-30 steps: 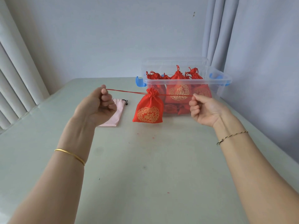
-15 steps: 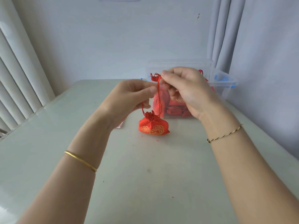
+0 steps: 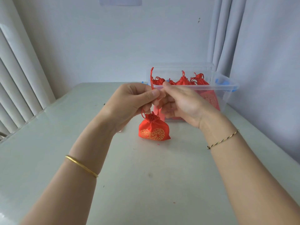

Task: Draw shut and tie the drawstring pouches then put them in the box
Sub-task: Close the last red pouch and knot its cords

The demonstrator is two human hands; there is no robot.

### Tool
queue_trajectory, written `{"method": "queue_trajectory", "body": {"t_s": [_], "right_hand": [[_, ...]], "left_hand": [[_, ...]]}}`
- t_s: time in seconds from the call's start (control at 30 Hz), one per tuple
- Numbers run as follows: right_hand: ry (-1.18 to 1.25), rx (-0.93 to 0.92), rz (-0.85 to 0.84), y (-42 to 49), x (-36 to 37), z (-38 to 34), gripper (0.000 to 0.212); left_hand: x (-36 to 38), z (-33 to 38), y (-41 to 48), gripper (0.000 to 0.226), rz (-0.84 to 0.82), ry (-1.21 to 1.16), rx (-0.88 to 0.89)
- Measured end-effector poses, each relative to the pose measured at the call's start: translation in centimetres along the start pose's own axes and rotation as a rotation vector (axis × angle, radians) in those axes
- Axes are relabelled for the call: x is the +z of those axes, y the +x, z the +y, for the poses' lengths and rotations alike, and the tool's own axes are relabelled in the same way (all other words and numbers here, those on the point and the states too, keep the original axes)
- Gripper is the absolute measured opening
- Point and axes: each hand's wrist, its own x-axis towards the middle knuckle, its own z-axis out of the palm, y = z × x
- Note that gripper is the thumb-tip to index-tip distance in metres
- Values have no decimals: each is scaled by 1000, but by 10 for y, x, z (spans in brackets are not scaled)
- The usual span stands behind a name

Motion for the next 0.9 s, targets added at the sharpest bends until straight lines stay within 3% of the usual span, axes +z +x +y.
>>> {"method": "queue_trajectory", "body": {"t_s": [0.17,0.33,0.43,0.53,0.63,0.73,0.83,0.9], "right_hand": [[117,-26,-103,3,1,3,40],[50,-25,-70,6,2,7,42],[74,-61,-117,6,2,9,36],[105,-119,-36,6,0,6,25],[157,-174,57,4,-7,1,33],[176,-153,-84,-1,-15,-1,32],[46,-54,-269,-5,-19,1,22],[-52,-2,-249,-5,-20,4,29]], "left_hand": [[2,2,0,17,-26,-21,7],[1,2,0,26,-32,-24,5],[2,2,-1,17,-37,-37,11],[1,2,0,15,-10,-66,13],[-1,-1,1,17,26,-98,10],[-2,-2,3,18,71,-126,0],[-3,-2,3,14,132,-108,21],[-5,-2,3,16,120,-69,44]]}}
